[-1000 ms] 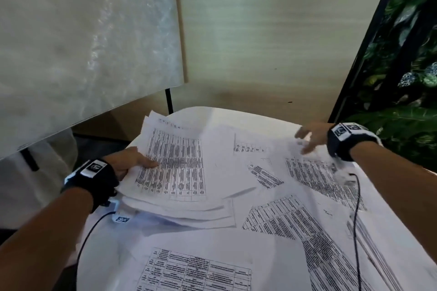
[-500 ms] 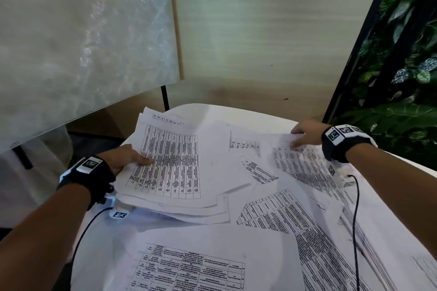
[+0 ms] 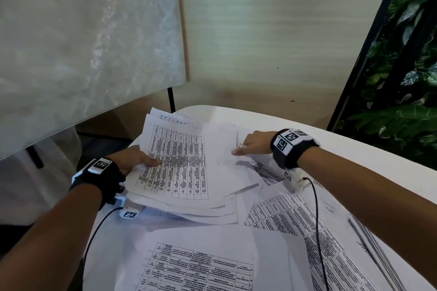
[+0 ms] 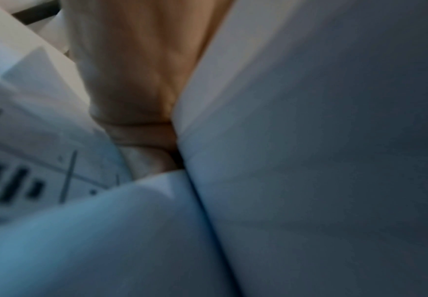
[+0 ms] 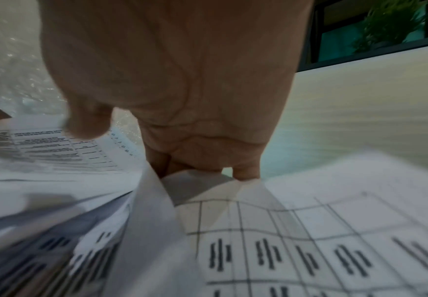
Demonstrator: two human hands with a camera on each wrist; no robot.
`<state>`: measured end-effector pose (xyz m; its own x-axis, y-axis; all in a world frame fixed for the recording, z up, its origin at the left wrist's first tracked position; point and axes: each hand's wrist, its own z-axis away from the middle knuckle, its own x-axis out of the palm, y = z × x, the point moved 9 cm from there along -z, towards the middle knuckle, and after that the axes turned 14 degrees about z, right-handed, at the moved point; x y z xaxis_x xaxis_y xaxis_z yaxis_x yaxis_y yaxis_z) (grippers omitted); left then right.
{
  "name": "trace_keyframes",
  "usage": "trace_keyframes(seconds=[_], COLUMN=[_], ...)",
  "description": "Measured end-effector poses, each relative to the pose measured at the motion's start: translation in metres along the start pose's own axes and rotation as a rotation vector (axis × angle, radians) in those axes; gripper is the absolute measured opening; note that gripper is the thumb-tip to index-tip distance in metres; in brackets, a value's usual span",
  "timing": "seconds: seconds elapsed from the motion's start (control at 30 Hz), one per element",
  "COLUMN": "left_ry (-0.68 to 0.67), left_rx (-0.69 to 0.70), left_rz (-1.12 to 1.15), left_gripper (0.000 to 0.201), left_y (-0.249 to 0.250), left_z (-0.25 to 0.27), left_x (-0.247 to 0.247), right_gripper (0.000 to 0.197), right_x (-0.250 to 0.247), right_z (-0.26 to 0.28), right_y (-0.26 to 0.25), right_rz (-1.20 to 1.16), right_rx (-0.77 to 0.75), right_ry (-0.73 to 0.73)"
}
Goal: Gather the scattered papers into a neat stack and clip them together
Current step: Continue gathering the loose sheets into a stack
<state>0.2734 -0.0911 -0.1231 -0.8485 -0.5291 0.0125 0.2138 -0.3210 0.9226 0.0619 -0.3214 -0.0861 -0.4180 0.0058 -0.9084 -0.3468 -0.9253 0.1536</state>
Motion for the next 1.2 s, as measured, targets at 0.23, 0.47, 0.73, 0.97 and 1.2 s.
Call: trace_keyframes(seconds=[0.23, 0.47, 0.73, 0.97, 1.2], left_ry=[0.007, 0.039, 0.02, 0.037, -0.058], left_rx=[-0.007, -0.054, -0.047, 0.016, 0.002], left_rz=[0.038, 0.021, 0.071, 0.133, 0.075], left_gripper=[0.038, 0.057, 0.052, 0.022, 0.09], left_y=[-0.002, -0.002, -0.004, -0.003, -0.002], left_z=[0.0, 0.005, 0.006, 0.001, 0.001], left_x=[-0.002, -0.006, -0.005, -0.005, 0.003], right_gripper=[0.057, 0.043, 0.016, 0.012, 0.028], right_x=[-0.082, -0.251, -0.239, -0.107, -0.09], right_z=[0.037, 0.167, 0.118, -0.025, -0.045], right_y=[0.046, 0.077, 0.072, -0.009, -0.032], right_rz=[0.139, 0.071, -0.425, -0.371, -0.577], right_rx=[-0.005, 0.141, -0.009, -0.019, 0.167], right_ry=[0.289, 0.839, 0.803, 0.492, 0.79])
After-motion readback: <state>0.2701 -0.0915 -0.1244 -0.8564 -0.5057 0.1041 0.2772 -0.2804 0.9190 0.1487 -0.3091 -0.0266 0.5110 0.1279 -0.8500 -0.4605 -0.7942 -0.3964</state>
